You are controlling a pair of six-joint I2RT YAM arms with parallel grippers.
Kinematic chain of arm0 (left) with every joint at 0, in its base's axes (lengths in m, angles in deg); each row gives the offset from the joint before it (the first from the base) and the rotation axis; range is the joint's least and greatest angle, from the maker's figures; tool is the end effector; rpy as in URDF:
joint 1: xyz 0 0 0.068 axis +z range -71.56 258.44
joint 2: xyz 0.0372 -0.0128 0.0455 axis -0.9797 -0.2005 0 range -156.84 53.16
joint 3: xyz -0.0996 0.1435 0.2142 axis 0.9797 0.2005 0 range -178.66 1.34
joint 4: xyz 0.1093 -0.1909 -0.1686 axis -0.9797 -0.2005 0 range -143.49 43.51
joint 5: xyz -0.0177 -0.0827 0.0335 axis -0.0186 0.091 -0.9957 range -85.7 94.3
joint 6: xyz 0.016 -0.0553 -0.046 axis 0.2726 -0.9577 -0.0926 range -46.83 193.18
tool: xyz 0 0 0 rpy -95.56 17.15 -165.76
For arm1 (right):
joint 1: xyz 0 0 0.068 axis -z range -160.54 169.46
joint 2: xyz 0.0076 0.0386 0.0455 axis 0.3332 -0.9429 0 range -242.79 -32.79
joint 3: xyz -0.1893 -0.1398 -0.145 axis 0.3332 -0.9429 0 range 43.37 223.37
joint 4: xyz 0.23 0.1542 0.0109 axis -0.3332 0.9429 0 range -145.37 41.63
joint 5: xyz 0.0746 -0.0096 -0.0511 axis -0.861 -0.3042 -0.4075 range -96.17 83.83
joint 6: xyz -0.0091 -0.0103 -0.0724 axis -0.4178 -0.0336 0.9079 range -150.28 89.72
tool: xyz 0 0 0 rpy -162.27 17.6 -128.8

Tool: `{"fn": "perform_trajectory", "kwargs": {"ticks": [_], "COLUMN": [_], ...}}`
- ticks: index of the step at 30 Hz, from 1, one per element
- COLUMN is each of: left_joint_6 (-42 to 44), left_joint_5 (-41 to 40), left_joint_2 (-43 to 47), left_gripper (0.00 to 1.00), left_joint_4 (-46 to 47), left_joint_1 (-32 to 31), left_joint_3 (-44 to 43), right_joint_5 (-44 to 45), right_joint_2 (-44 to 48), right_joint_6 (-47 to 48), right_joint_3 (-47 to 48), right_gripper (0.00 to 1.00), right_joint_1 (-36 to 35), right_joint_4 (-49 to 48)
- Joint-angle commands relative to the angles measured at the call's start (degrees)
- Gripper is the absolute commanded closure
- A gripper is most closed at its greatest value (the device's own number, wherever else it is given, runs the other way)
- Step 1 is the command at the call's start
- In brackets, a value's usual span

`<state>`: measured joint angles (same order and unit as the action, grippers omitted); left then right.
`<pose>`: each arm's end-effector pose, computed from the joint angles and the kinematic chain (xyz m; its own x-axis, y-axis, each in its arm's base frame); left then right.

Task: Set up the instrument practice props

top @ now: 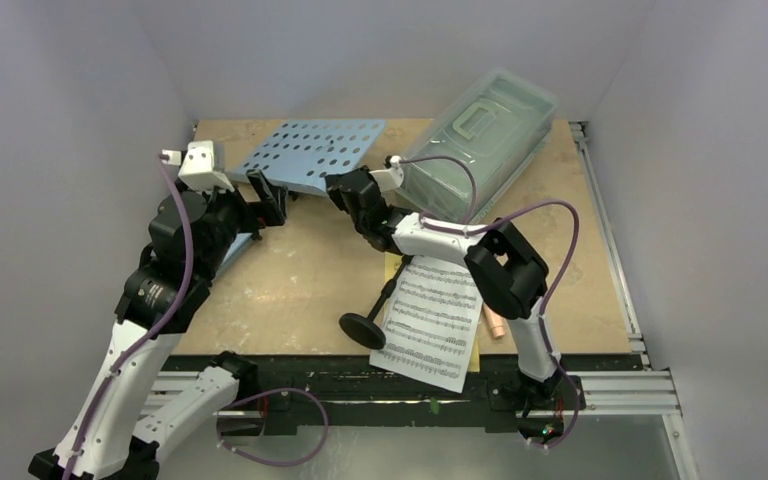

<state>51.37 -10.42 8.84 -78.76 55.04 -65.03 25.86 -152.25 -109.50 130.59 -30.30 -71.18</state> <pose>0.1713 -0.0571 0.4307 -0.2086 -0.3012 -0.9305 0.0830 0.9425 -0.3237 0.3648 0.3804 0.2221 -0.3471 0.8790 -0.3269 0.1199 0.3873 0.9141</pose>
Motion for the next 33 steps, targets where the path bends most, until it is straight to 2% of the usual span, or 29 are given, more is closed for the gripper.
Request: {"fn": "perform_trajectory", "kwargs": {"ticks": [1, 3, 5, 9, 18, 27, 33], "left_joint_6": [1.32, 1.07, 0.09, -2.28, -7.1, -4.42, -5.42], "left_joint_5": [-1.93, -1.98, -1.83, -0.72, 2.37, -0.32, -4.42], "left_joint_2": [-0.75, -1.71, -2.85, -4.98, -6.65, -8.72, -4.65], "left_gripper": [0.02, 0.02, 0.01, 0.01, 0.01, 0.01, 0.01], "left_joint_4": [2.05, 2.14, 1.58, 0.03, 0.17, -2.65, -3.83], "left_joint_1": [-0.33, -0.33, -0.33, -0.33, -0.33, -0.33, -0.33], "left_joint_3": [-3.59, -4.35, -5.77, -9.29, -14.3, -22.43, -15.33], "right_joint_5": [-2.54, -6.47, -10.13, -14.57, -19.49, -33.19, -41.89], "right_joint_2": [9.5, 11.16, 11.89, 11.97, 11.97, 12.12, 13.26], "right_joint_6": [23.08, 32.27, 37.34, 41.59, 44.78, 44.64, 43.72], "right_joint_3": [-4.66, -7.76, -7.18, -2.44, 13.42, 23.99, 25.9], "right_gripper": [1.0, 1.0, 1.0, 1.0, 1.0, 1.0, 1.0], "right_joint_1": [0.1, 0.1, 0.19, 0.79, 2.25, 5.79, 9.95], "right_joint_4": [-20.7, -35.58, -40.13, -43.95, -41.57, -39.21, -40.78]}}
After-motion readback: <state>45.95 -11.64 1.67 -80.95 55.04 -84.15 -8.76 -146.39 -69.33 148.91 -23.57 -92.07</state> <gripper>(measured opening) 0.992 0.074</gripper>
